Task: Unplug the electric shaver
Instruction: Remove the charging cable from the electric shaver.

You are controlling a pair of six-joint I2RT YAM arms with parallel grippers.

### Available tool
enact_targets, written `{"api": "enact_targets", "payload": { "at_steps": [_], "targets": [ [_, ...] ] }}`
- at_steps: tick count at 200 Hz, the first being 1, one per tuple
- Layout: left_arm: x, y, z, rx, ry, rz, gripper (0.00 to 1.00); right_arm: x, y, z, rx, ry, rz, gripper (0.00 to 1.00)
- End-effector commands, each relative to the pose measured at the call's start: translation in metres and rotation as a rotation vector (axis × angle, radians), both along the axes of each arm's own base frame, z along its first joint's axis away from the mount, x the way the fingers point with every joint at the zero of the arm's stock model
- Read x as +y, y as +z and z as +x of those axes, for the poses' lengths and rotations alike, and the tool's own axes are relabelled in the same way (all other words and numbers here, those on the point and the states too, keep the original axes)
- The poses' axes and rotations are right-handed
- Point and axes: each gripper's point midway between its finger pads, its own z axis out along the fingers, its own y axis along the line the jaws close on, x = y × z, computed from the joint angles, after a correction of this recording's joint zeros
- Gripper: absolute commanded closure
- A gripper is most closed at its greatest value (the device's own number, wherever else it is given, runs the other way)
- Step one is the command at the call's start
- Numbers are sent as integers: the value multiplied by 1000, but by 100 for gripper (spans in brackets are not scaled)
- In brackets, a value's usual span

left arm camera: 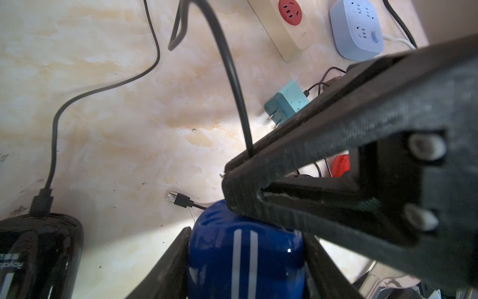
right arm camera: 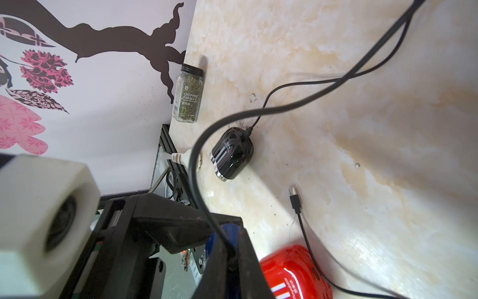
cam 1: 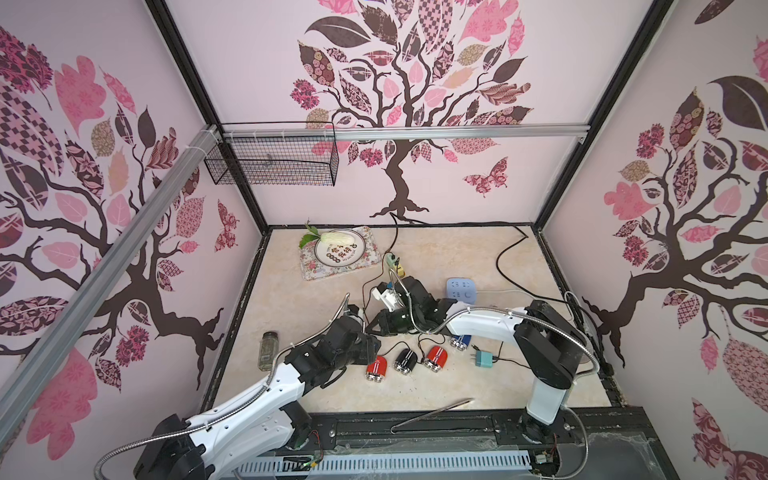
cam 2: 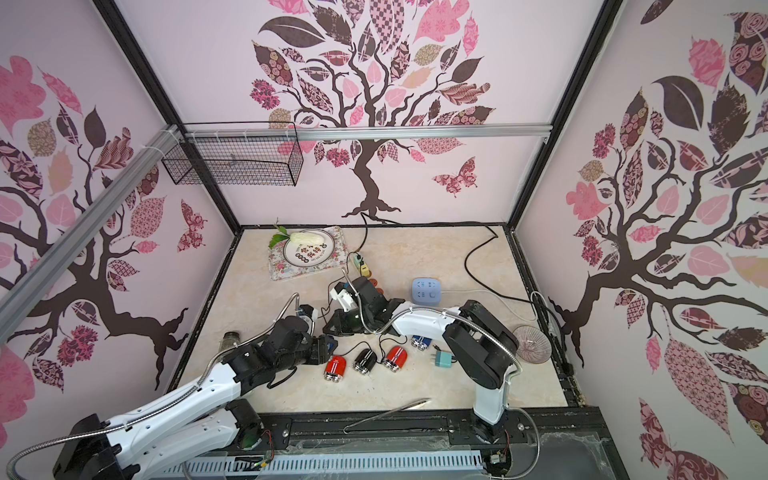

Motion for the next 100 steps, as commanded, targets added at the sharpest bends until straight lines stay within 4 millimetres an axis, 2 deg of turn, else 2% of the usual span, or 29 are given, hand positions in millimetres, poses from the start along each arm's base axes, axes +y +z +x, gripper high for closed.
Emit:
{"api": "enact_targets", "payload": {
  "at_steps": [1,100],
  "targets": [
    [12,-15,-14,79,-13,80,83,3,17,39,-81,-70,33,89],
    [7,-22,-12,130,-36,125,83,2,16,35,-133,-39,-27,89]
  ]
}}
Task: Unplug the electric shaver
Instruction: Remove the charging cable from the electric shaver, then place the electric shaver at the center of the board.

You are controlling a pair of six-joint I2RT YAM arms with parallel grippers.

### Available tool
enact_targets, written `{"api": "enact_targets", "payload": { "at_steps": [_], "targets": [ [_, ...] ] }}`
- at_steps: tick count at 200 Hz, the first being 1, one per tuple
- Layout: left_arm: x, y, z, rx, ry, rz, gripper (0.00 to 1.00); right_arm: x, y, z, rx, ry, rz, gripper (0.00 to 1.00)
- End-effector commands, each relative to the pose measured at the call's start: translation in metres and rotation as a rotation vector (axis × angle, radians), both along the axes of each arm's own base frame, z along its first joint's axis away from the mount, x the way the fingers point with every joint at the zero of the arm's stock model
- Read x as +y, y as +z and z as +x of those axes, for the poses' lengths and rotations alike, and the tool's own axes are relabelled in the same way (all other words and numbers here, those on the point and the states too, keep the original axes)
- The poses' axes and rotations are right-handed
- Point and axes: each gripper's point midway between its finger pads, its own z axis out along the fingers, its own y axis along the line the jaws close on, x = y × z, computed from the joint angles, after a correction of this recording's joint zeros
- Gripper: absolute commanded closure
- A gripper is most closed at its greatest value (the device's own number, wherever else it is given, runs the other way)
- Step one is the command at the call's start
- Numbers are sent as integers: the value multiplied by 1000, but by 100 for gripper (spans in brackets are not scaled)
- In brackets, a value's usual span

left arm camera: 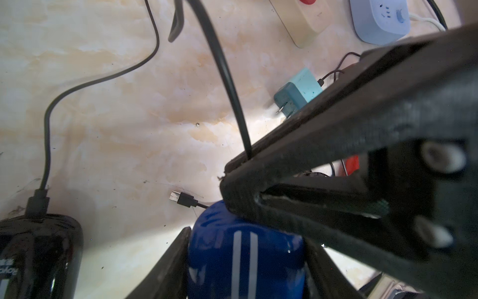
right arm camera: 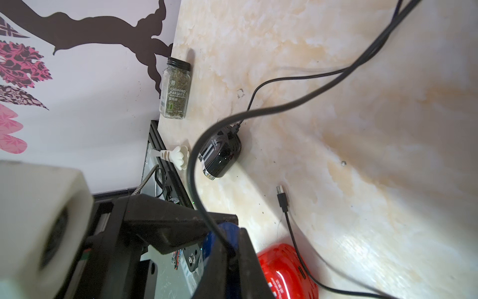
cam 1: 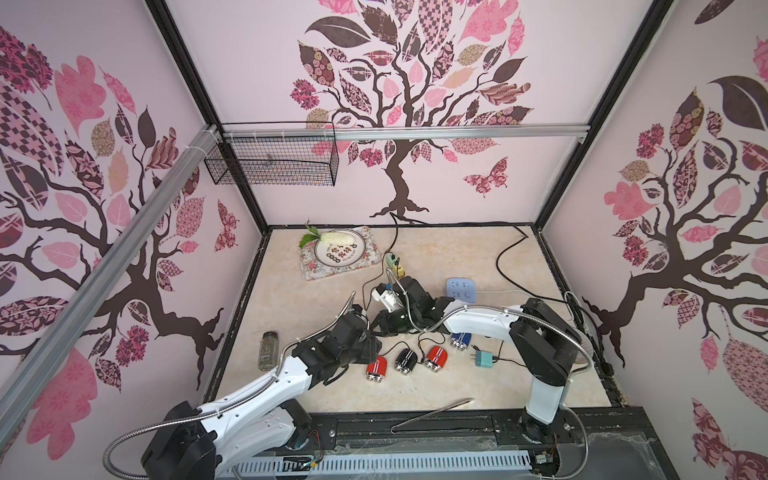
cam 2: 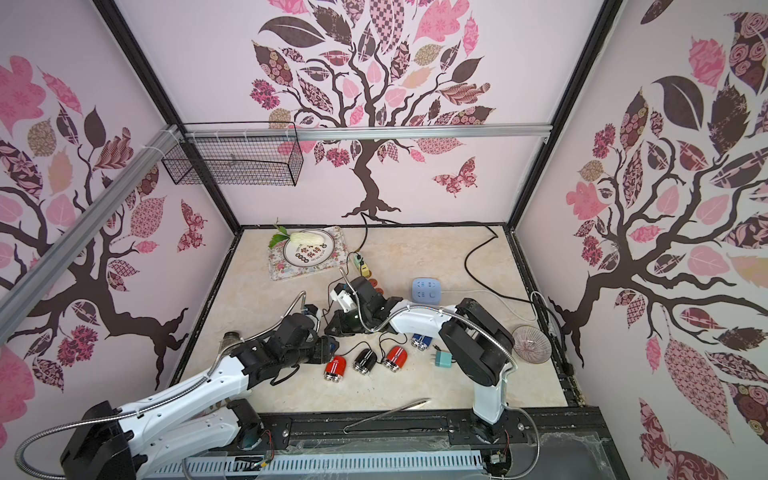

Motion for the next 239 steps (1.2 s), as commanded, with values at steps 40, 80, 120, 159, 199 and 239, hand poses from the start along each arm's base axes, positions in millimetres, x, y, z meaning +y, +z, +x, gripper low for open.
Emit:
{"api": "enact_targets", "payload": {
  "at_steps": [40,80,120,159,199,239],
  "targets": [
    [6,-16,-15,116,-34,84,84,4,32,31,-158,-46,32,89],
    [6,-14,-17,108,-29,57,84,-6,33,41,-131,-99,59,88],
    [9,-18,-23,133,-32,63,86,-14,38,60,-111,-139,92,88],
    [9,-20,-25,148,-33,65,90,-17,41,75,-112,-174,97,88],
    [13,-11,-20,108,-7,71,91,-15,39,75,-97,-168,105,88],
    [32,-10,-14,85,58,156,89,-21,23,69,-68,-177,71,88]
  ]
}}
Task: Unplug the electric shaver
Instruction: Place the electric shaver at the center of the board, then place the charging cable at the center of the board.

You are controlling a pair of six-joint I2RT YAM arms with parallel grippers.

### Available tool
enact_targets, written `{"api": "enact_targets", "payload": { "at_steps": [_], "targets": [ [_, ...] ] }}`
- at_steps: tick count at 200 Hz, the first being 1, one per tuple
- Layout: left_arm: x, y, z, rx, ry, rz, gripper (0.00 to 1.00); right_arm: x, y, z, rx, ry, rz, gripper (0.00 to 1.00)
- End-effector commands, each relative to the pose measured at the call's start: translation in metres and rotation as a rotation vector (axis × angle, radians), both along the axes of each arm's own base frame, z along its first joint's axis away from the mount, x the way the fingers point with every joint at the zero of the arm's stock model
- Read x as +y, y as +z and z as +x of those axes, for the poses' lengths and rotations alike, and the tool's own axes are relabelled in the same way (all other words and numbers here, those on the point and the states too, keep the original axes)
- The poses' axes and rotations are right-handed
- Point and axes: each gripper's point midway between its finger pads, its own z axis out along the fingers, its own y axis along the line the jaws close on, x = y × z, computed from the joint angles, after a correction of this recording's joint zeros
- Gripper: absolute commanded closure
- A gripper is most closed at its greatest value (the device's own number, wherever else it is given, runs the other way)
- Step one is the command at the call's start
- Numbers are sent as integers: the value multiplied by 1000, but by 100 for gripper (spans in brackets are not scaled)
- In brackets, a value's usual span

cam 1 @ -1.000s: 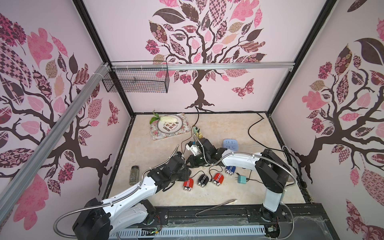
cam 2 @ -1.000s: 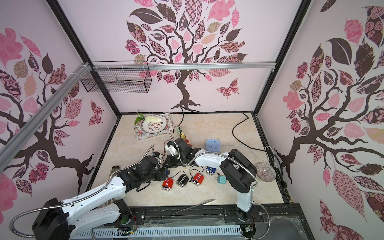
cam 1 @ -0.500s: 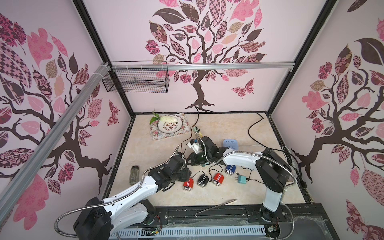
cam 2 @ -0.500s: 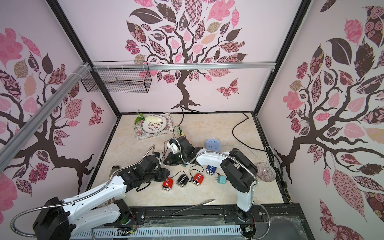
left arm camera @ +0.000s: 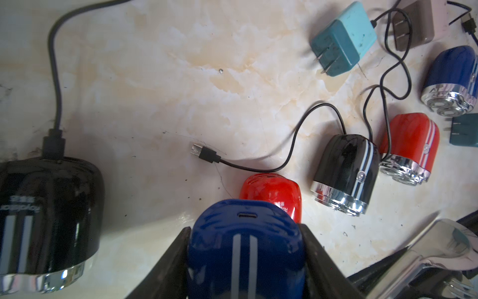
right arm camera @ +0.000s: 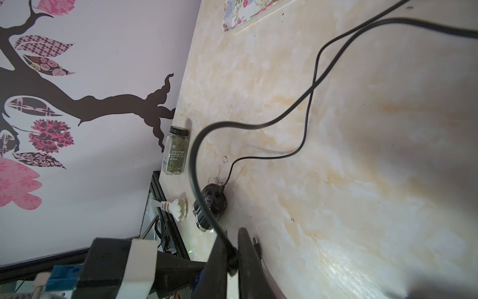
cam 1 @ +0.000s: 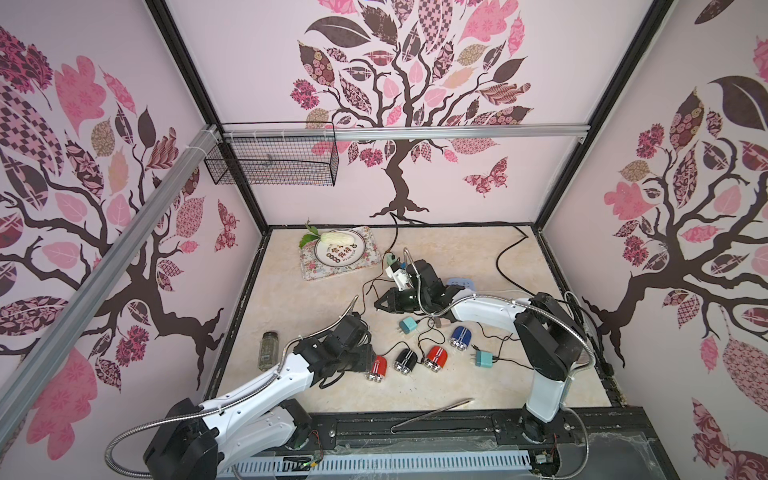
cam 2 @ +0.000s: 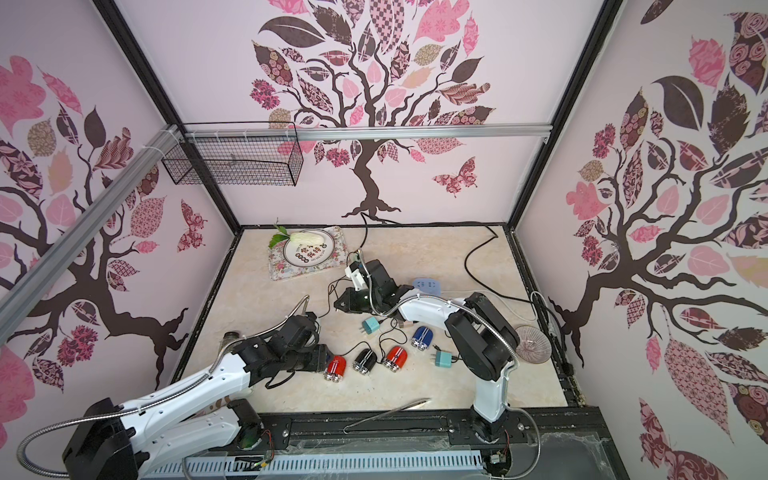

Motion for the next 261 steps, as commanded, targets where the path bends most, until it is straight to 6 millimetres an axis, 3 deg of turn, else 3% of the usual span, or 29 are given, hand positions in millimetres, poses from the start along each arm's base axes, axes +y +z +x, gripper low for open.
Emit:
{"api": "enact_targets", "payload": {
  "at_steps": [1,73,157,219,261],
  "targets": [
    [11,6,8,-37,49,55,90,1,-2,0,7,-6,-1,87],
    [25,-16,9,23,83,189,89,1,-50,-26,72,14,-103,86],
    [34,-33,4,94,74,283,88,5,-74,-37,102,19,-146,86],
    [34,-41,0,131,64,312,80,4,-94,-38,127,13,-180,84],
    [31,-44,1,140,58,317,69,5,-106,-37,146,18,-202,84]
  ]
}}
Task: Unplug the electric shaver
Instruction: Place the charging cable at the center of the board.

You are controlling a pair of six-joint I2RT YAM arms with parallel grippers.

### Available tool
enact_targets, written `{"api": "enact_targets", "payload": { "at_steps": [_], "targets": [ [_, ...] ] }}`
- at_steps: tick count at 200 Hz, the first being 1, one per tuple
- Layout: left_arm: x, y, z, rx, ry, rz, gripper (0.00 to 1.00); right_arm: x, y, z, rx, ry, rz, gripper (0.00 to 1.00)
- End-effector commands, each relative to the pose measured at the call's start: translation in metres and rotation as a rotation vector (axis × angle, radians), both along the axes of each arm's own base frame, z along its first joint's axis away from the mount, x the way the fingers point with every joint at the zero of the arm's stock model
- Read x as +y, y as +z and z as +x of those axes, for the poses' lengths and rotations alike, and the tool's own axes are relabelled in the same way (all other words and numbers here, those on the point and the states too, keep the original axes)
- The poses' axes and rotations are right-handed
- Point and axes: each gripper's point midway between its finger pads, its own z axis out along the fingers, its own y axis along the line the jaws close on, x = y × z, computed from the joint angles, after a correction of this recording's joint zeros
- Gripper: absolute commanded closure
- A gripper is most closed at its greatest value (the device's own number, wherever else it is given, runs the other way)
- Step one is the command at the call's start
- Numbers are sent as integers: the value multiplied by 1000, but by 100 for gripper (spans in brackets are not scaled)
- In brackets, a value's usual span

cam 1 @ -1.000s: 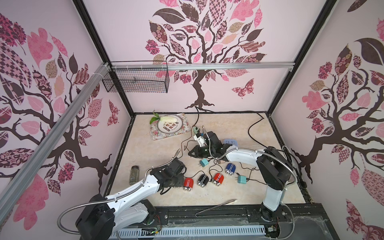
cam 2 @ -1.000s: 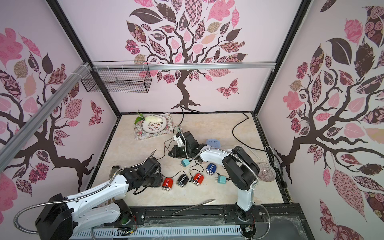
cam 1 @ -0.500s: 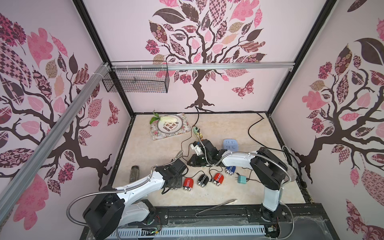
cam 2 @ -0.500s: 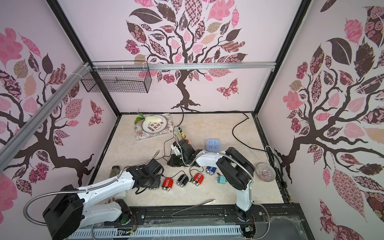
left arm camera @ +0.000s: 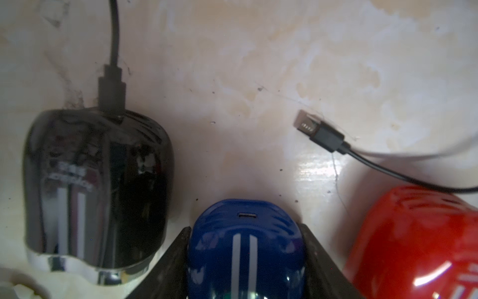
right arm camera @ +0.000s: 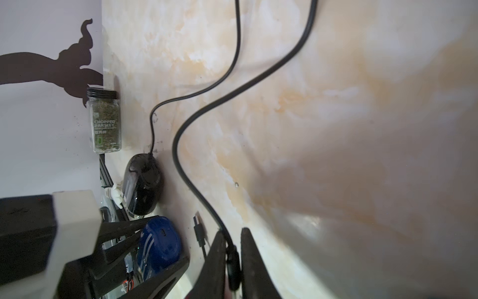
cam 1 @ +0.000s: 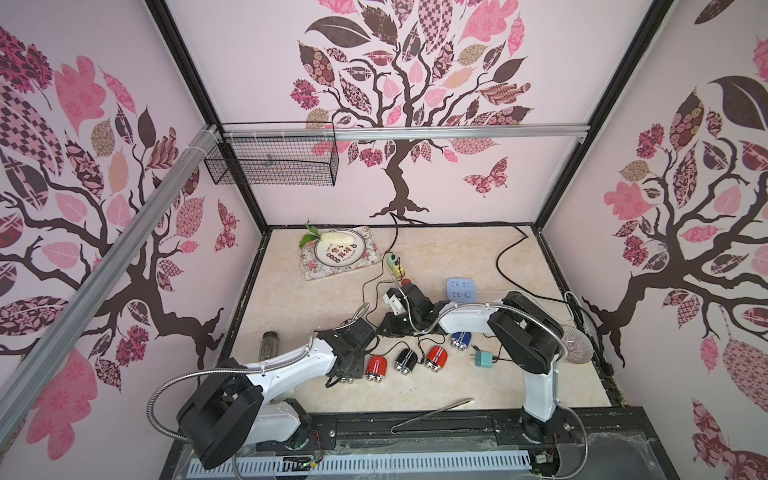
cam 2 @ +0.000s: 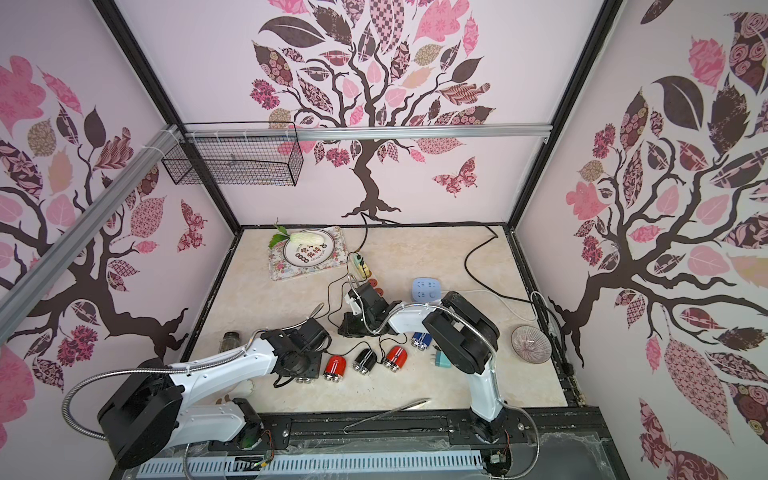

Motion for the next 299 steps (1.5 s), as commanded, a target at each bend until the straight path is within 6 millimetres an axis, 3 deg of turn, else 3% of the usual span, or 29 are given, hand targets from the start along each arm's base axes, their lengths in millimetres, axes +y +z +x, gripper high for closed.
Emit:
{"api": "enact_targets", "payload": {
  "at_steps": [1,48,142,197,299],
  "targets": [
    [-11,10,12,-31,-6,-22,68,5,-5,5,2,-1,-11,84],
    [-15,12,13,-39,-9,-32,49,6,-6,2,3,8,-18,83],
    [-17,24,18,-69,-1,-47,34,5,-2,1,0,16,-24,80],
    [-16,26,18,-75,6,-45,33,4,2,1,-8,15,-23,76],
    [-20,67,42,-220,28,-88,32,3,25,5,-52,5,-19,65]
  ]
}}
